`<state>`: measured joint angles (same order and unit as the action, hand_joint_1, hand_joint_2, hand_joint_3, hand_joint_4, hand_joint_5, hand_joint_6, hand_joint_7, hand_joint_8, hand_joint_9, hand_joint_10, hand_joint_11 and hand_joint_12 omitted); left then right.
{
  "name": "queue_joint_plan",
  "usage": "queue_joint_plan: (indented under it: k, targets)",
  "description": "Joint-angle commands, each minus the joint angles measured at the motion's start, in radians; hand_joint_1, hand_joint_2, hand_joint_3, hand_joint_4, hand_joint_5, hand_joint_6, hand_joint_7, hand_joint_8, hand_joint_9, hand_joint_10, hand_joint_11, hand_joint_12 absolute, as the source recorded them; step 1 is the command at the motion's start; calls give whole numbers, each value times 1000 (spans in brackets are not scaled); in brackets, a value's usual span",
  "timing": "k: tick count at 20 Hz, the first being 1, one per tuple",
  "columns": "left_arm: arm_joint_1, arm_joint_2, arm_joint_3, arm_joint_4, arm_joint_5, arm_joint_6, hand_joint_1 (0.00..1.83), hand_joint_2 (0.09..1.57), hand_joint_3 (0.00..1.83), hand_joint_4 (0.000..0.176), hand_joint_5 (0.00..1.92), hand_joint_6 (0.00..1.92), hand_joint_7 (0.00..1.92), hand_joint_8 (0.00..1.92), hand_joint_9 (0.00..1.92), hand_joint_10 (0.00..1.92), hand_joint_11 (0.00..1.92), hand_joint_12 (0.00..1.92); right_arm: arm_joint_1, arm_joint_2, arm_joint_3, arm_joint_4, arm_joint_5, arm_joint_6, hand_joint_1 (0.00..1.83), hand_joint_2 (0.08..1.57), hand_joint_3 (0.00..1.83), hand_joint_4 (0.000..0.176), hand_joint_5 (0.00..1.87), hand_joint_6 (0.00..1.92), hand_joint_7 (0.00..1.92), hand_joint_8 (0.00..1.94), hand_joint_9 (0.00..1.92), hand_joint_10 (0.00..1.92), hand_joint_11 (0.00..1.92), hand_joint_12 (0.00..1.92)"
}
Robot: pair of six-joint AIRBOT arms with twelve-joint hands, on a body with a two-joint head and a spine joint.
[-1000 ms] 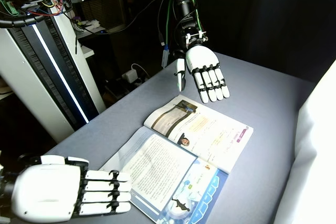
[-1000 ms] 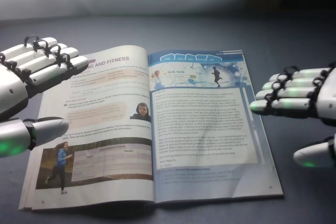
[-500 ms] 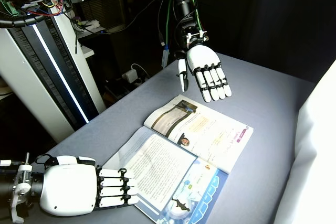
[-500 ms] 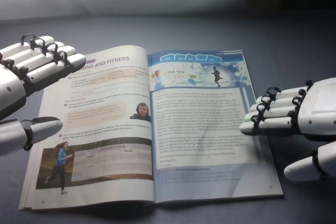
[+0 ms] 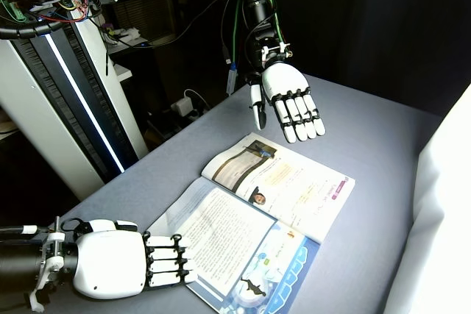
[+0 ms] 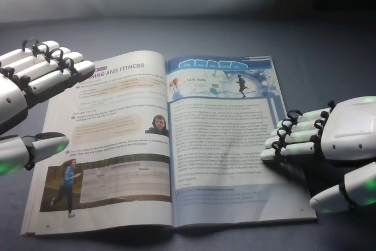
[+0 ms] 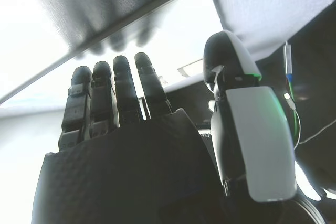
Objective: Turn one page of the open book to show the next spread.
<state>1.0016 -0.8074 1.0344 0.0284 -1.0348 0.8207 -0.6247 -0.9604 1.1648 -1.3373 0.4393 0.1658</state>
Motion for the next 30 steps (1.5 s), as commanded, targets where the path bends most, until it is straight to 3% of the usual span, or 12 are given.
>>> queue_joint_plan:
  k: [1,10,14,22,30]
  targets:
    - [-7,4,3,-22,-133,-2,269,1418,3,0,0,0,0,0,0,0,0,0,12,-7,3,10,26,12,0,1281,0,0,0,0,0,0,0,0,0,0]
    - [3,16,-3,-35,-165,-2,323,1412,0,0,0,0,0,0,0,0,0,0,47,-85,41,32,55,-9,0,1282,0,0,0,0,0,0,0,0,0,0]
    - [12,24,-8,-54,-190,8,250,1417,0,0,0,0,0,0,0,0,0,0,81,-154,80,48,82,-31,0,1283,0,0,0,0,0,0,0,0,0,0]
    - [28,38,-19,-80,-232,22,15,1431,5,0,0,0,0,0,0,0,0,0,119,-259,139,264,127,-198,0,1298,2,0,0,0,0,0,0,0,0,0]
    - [76,83,-50,-138,-369,67,0,1425,2,0,0,0,0,0,0,0,0,0,180,-364,187,370,192,-296,0,1280,0,0,4,1,0,0,0,0,0,0]
